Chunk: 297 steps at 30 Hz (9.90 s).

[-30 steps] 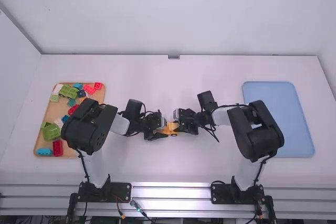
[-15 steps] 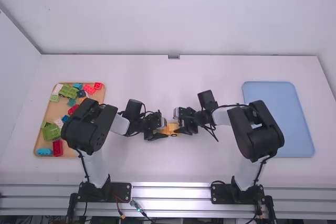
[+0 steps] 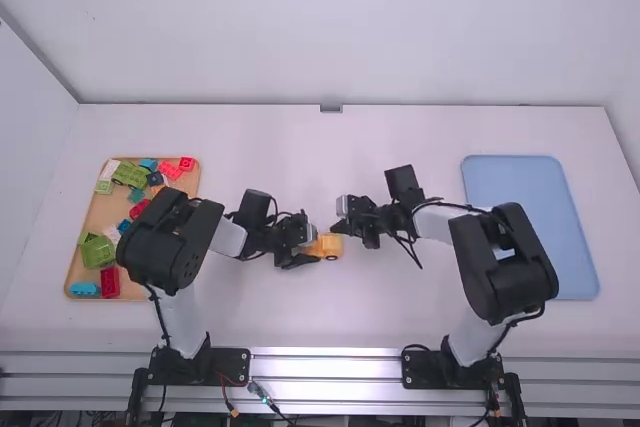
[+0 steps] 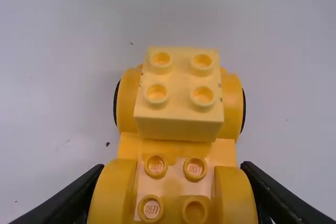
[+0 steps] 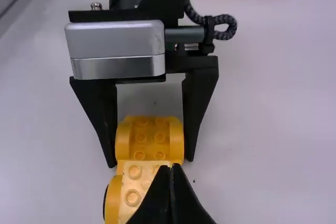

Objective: Assemble lego blocks to make yellow taxi

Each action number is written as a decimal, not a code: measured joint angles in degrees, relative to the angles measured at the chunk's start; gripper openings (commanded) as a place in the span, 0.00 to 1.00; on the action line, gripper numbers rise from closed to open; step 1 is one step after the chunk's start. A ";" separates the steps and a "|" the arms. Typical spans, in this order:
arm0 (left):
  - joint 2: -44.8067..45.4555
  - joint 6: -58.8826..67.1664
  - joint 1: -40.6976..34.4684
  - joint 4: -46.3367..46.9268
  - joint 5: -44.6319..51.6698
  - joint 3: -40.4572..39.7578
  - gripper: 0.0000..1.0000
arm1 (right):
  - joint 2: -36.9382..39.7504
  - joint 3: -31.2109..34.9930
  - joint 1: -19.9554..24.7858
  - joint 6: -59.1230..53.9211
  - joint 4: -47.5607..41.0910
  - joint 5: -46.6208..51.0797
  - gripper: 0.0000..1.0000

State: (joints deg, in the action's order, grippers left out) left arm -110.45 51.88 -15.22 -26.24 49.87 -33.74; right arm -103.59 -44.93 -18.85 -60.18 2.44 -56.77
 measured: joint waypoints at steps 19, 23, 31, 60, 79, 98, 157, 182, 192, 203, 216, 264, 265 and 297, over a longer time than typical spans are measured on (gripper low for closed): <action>0.00 0.02 0.26 -0.17 -0.15 -0.02 0.58 | -6.27 -0.92 -3.43 5.81 2.89 4.42 0.00; -0.02 -0.02 0.50 -0.24 -0.31 0.00 0.56 | -6.82 -1.53 -3.50 6.05 2.49 4.46 0.00; -0.02 -0.26 0.55 -0.83 -0.52 0.00 0.55 | -6.86 -0.66 -3.23 5.35 4.26 4.57 0.00; -0.02 0.00 0.00 -1.66 -1.11 0.00 0.72 | 13.33 -3.10 -1.73 18.10 4.22 18.16 0.99; 9.07 -0.02 3.04 26.86 -3.52 -7.76 0.99 | 13.94 -3.10 -1.22 25.75 0.04 31.32 0.99; 29.77 -40.74 20.76 53.72 -42.38 -21.86 0.99 | 13.94 -3.10 -0.96 30.03 3.23 36.85 0.99; -1.57 -51.41 34.47 61.05 -49.88 -38.93 0.43 | 13.94 -3.10 -0.96 33.05 3.10 37.44 0.99; -1.57 -53.62 34.16 62.47 -55.98 -39.60 0.40 | 13.94 -3.13 -0.96 33.03 1.90 37.46 0.99; -1.57 -53.62 34.01 62.64 -53.68 -41.03 0.39 | 13.94 -3.13 -0.96 33.00 1.84 37.44 0.99; -1.57 -55.15 33.97 60.02 -53.13 -38.27 0.36 | 13.94 -3.10 -0.96 33.14 1.46 37.46 0.99; -1.57 -55.15 34.18 63.36 -56.61 -39.63 0.39 | 13.94 -3.10 -0.96 33.11 1.44 37.44 0.99; -1.55 -55.34 34.07 53.33 -52.43 -33.35 0.34 | 13.94 -3.10 -0.96 33.03 0.15 37.51 0.99; -1.55 -55.36 34.07 53.31 -52.41 -33.35 0.33 | 13.94 -3.10 -0.96 32.87 0.13 37.46 0.99; -1.49 -54.23 34.07 57.88 -52.02 -40.65 0.08 | 13.94 -3.10 -0.96 42.45 7.78 36.74 0.99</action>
State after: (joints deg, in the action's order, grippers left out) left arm -111.94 -2.35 18.85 31.64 -2.15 -74.39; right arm -89.65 -48.03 -19.81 -17.74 10.22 -20.03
